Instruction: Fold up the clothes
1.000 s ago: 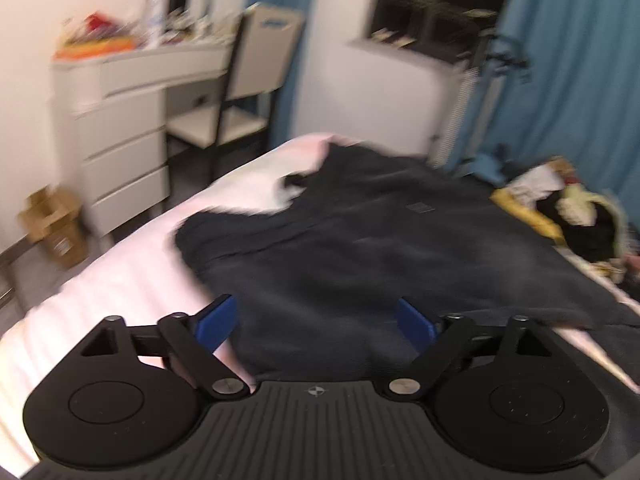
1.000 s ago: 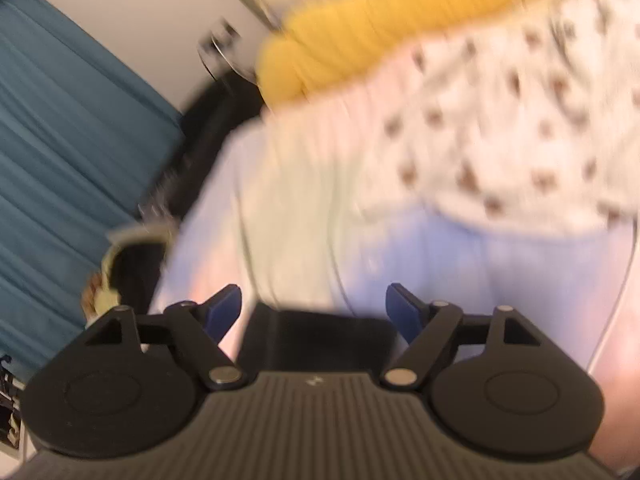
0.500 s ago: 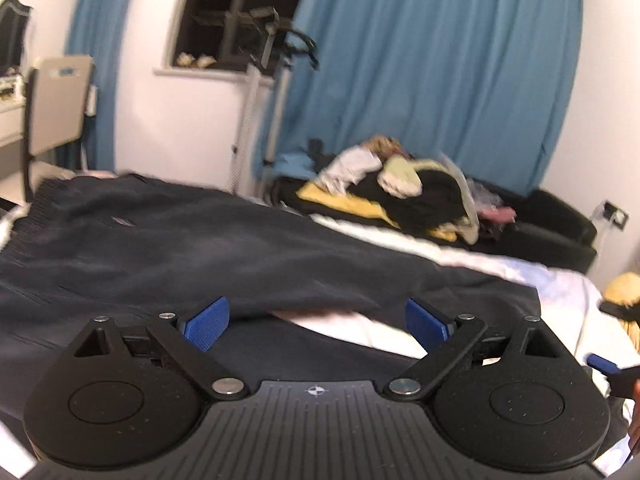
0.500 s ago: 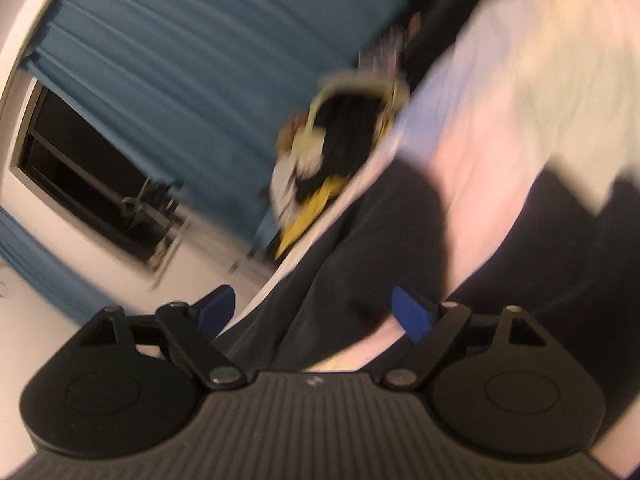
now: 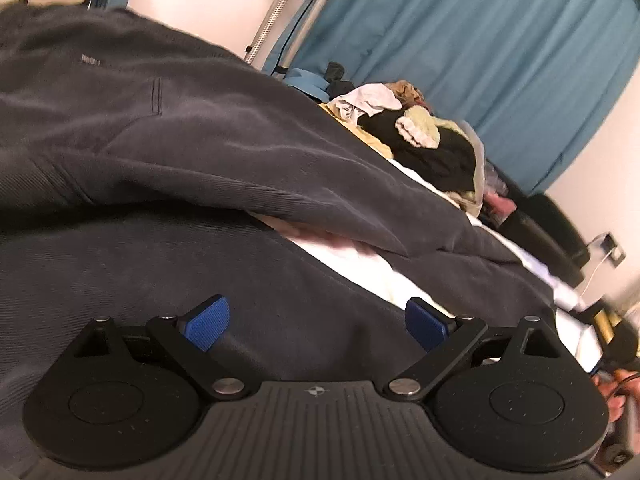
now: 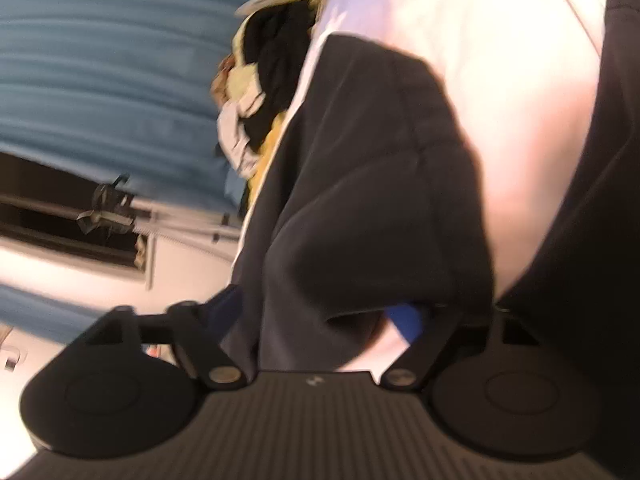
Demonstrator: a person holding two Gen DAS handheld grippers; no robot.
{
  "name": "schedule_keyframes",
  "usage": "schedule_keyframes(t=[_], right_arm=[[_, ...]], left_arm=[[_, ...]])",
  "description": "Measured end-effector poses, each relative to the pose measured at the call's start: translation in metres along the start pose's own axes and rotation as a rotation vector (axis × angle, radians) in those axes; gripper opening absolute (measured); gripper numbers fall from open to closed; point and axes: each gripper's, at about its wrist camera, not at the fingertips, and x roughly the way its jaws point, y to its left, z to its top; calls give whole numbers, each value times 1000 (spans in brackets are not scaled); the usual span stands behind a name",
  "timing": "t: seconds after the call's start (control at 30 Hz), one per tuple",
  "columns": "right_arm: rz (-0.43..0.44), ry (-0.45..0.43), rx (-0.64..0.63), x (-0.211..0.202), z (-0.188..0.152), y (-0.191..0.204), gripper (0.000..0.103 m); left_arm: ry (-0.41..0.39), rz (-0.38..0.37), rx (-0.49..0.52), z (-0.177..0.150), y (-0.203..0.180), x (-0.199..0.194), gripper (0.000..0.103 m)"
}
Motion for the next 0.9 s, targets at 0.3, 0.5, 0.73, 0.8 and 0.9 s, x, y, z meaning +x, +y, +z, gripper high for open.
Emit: schedule_keyframes(t=[0.3, 0.5, 0.73, 0.8, 0.9], right_arm=[[77, -186, -434, -7, 9, 51, 8], [78, -243, -508, -39, 1, 77, 5], [-234, 30, -56, -21, -1, -5, 21], [-204, -7, -115, -35, -4, 11, 24], [-112, -119, -314, -59, -13, 50, 48]], left_arm=[[-34, -72, -115, 7, 20, -1, 96], [-41, -86, -174, 10, 28, -11, 96], [-67, -119, -254, 13, 36, -22, 96], [-74, -127, -257, 14, 35, -24, 96], [-80, -136, -251, 17, 33, -25, 95]])
